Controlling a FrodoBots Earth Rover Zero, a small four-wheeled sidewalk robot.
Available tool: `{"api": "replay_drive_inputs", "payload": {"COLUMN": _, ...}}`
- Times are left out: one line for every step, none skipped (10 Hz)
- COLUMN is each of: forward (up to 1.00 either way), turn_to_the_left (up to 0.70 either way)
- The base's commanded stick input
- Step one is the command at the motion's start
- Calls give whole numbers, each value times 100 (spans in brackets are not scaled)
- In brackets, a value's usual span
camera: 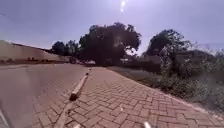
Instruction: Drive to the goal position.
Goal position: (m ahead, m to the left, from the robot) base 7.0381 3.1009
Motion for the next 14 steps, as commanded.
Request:
{"api": "replay_drive_inputs", "payload": {"forward": 70, "turn_to_the_left": -35}}
{"api": "replay_drive_inputs", "payload": {"forward": 70, "turn_to_the_left": -35}}
{"api": "replay_drive_inputs", "payload": {"forward": 70, "turn_to_the_left": -35}}
{"api": "replay_drive_inputs", "payload": {"forward": 70, "turn_to_the_left": -35}}
{"api": "replay_drive_inputs", "payload": {"forward": 70, "turn_to_the_left": -34}}
{"api": "replay_drive_inputs", "payload": {"forward": 70, "turn_to_the_left": -33}}
{"api": "replay_drive_inputs", "payload": {"forward": 70, "turn_to_the_left": 0}}
{"api": "replay_drive_inputs", "payload": {"forward": 70, "turn_to_the_left": 0}}
{"api": "replay_drive_inputs", "payload": {"forward": 70, "turn_to_the_left": 35}}
{"api": "replay_drive_inputs", "payload": {"forward": 70, "turn_to_the_left": 35}}
{"api": "replay_drive_inputs", "payload": {"forward": 70, "turn_to_the_left": 35}}
{"api": "replay_drive_inputs", "payload": {"forward": 70, "turn_to_the_left": 35}}
{"api": "replay_drive_inputs", "payload": {"forward": 70, "turn_to_the_left": 35}}
{"api": "replay_drive_inputs", "payload": {"forward": 70, "turn_to_the_left": 35}}
